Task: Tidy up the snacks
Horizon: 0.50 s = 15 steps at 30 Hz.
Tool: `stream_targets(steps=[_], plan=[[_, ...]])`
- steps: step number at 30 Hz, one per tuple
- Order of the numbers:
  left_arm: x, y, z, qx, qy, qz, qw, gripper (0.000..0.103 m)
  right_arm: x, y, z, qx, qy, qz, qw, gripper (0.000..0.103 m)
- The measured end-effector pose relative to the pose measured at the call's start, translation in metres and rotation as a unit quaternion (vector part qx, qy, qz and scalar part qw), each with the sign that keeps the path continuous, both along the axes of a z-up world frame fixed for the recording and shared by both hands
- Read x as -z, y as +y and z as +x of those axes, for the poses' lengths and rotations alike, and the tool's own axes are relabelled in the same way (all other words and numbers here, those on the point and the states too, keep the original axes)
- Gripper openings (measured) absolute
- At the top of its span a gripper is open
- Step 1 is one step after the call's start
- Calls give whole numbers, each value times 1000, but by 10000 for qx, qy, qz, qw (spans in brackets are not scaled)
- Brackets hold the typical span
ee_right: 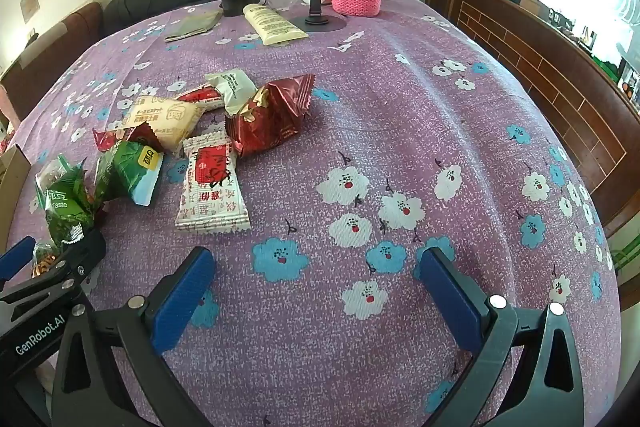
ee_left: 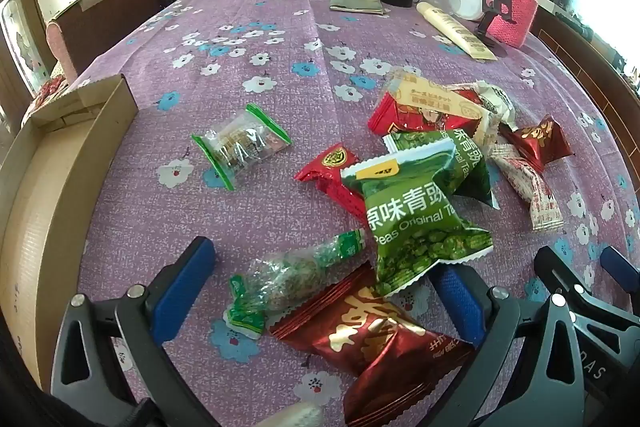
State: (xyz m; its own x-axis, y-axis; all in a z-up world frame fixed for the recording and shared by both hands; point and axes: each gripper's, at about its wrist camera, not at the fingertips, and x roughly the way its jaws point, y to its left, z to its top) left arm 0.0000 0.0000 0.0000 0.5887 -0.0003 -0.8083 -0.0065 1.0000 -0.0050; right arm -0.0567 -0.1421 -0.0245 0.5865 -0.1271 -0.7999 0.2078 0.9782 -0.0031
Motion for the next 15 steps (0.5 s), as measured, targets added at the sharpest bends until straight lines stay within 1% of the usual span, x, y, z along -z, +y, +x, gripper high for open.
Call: stream_targets(steps=[5,9,12,15], plan=[[0,0,0,-39,17,-6,10000,103,0,0,0,1,0,4,10000,103],[-1,2,-3,-158,164,1,9997,103,0,0,0,0,5,1,10000,103],[-2,2,-7,-3,279,23,9996,103,0,1,0,-36,38,13,10000,103],[-1,5,-19,78,297,6,9995,103,-2,1,0,-37,205,39,9998,103]])
